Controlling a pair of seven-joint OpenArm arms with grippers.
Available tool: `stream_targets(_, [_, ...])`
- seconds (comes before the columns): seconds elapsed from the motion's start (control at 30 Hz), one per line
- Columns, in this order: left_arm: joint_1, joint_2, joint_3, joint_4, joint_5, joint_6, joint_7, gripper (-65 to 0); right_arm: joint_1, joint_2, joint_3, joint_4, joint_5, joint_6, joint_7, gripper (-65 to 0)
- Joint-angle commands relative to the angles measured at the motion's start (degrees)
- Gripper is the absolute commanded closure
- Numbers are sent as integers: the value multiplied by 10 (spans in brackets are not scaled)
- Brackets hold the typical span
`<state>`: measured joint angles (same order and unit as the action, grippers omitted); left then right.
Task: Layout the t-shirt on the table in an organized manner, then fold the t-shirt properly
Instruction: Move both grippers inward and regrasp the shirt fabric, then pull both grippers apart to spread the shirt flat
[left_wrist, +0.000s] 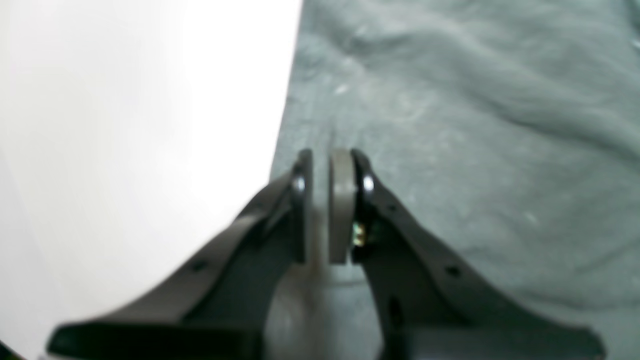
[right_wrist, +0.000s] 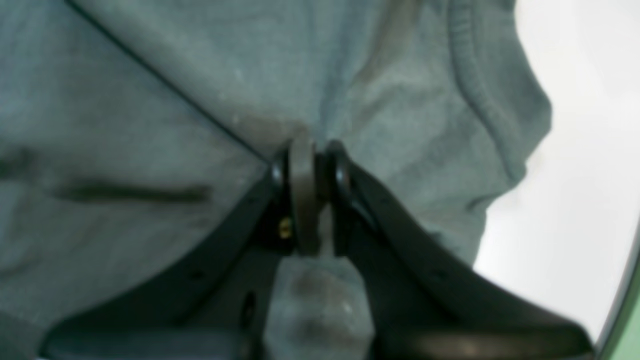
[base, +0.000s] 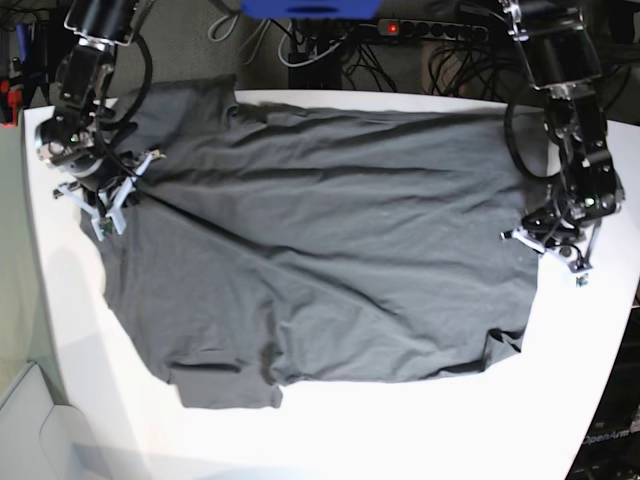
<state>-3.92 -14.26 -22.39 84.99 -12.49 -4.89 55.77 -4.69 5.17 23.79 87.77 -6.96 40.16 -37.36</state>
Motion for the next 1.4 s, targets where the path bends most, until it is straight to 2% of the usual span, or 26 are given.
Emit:
stream_targets(0.0, [-18,-6,0,2,-2,0,-32,-64,11,1,-6,24,3,-2,5,-35])
stream_targets(0.13, [-47,-4,1,-54,-6,0,-88,-64,26,1,-62,56,1,-2,3,-35])
stream_targets(0.33, [-108,16,1,-147,-2,0,-97,-64,82,1,-119,41,1,-2,3,-36])
stream_targets(0.47, [-149,32,3,-195,1,0,-131,-64,164,1,-168,-44,1,-2,3,-36])
stream_targets(0.67, [-187,38,3,-284,1,0,-172,-64,281,1,-176,-237,1,-2,11,-36])
stream_targets(0.9, [-228,33,60,-397,1,2,-245,-64,350,14,-177,-406,1,-2,86,-36])
stream_targets(1.13, [-275,33,65,-525,1,2,-338,-64,407,35,-177,-547,0,-2,172,-40])
stream_targets(1.2, [-285,21,65,-552,1,3,-363,-64,417,40,-177,-577,0,-2,191,-40])
stream_targets(1.3, [-300,9,65,-580,1,2,-387,-64,424,44,-178,-597,0,-39,228,-40])
stream_targets(1.37, [-308,1,65,-590,1,2,-402,-64,426,49,-178,-598,0,-40,241,-40])
